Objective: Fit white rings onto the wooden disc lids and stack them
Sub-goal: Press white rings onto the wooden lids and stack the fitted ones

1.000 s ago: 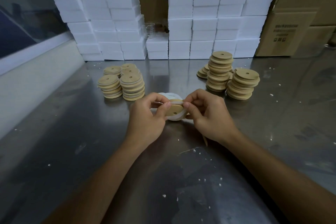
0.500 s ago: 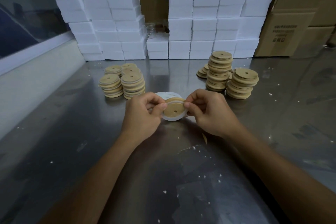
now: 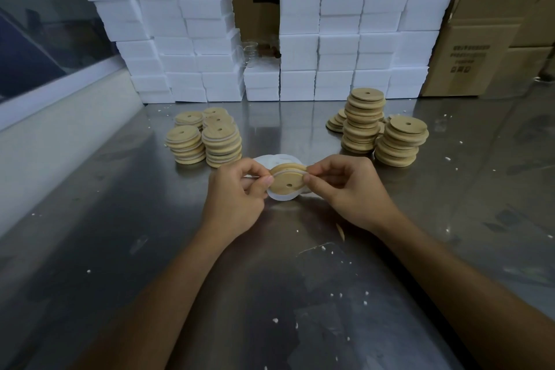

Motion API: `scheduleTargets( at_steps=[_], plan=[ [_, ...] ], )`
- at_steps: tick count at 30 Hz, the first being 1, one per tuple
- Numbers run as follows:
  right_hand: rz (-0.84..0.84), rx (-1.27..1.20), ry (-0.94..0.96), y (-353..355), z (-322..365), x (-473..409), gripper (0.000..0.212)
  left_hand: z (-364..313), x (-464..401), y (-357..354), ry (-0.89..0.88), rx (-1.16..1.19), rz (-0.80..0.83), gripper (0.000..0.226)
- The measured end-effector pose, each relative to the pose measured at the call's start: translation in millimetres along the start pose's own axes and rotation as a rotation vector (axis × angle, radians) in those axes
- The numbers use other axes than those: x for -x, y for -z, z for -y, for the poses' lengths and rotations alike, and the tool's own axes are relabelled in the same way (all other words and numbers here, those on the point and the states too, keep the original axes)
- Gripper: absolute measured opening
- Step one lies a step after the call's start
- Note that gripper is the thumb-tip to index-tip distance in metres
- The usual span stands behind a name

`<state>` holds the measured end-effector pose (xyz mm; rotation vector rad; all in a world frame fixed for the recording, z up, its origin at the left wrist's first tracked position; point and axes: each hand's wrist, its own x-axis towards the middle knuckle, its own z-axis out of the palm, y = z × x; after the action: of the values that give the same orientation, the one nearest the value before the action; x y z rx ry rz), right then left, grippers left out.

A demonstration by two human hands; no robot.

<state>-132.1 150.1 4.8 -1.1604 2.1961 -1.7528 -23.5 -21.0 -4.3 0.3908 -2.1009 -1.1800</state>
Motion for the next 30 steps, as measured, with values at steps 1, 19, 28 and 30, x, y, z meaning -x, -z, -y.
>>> scheduleTargets(
  at_steps=[1,19,28,30],
  plan=[
    [0.007,-0.009,-0.006,0,0,0,0.006,1,0,0,-0.001,-0.001,-0.001,0.029],
    [0.043,0.394,0.408,-8,7,3,0.010,-23,11,-5,-0.504,-0.334,0.004,0.002],
    [-0.049,0.224,0.249,-7,3,4,0.010,-18,7,-3,-0.484,-0.286,-0.028,0.009],
    [-0.076,0.199,0.215,-6,3,3,0.009,-16,6,-3,-0.437,-0.228,-0.022,0.008]
  ],
)
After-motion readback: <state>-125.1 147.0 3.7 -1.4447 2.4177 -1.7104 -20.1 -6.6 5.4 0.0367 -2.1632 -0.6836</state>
